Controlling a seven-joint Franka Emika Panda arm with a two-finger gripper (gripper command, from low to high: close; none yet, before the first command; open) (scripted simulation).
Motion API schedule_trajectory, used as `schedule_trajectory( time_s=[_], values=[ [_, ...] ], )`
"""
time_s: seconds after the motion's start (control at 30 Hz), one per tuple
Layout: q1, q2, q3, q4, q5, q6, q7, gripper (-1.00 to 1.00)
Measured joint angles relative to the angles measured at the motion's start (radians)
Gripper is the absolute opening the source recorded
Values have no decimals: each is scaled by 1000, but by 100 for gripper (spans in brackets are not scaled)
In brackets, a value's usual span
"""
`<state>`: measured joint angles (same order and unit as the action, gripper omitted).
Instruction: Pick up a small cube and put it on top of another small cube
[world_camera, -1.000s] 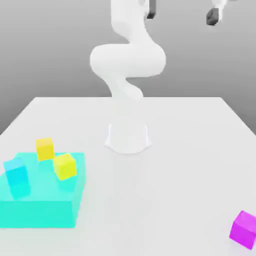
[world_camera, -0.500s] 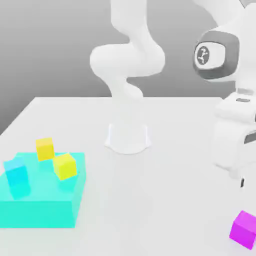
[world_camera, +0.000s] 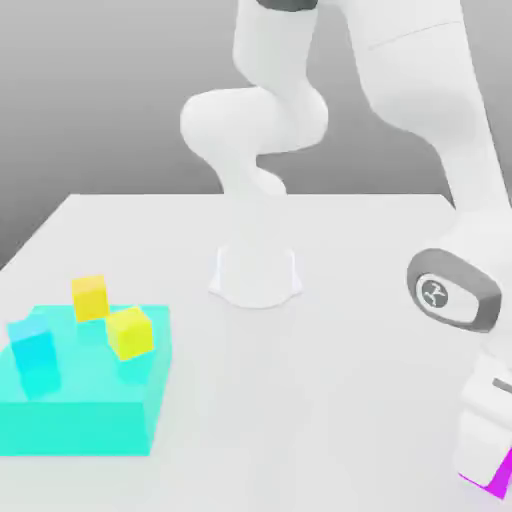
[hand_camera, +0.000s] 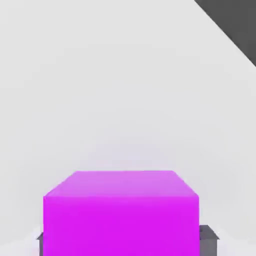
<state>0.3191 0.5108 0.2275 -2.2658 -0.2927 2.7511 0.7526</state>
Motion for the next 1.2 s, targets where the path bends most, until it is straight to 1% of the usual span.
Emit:
schedule_trajectory(
  time_s=[0.07, 0.2, 0.23, 0.47, 0.6, 0.77, 1.03, 1.1, 1.2],
  values=[
    [-1, -3, 2, -1, 1, -2, -1, -100],
    [-41, -128, 55, -29, 70, -97, -50, -100],
    [-57, -163, 45, -44, 84, -117, -44, -100],
    [-207, -389, -136, -177, 117, -204, 141, -100],
    [-408, -537, -229, -264, 108, -264, 292, -100],
    [-563, -728, -319, -374, 102, -340, 482, -100],
    [-863, -1017, -456, -541, 110, -446, 751, -100],
    [-920, -1044, -479, -578, 114, -433, 793, -100],
    [-934, -974, -497, -617, 114, -324, 803, -100]
  ],
)
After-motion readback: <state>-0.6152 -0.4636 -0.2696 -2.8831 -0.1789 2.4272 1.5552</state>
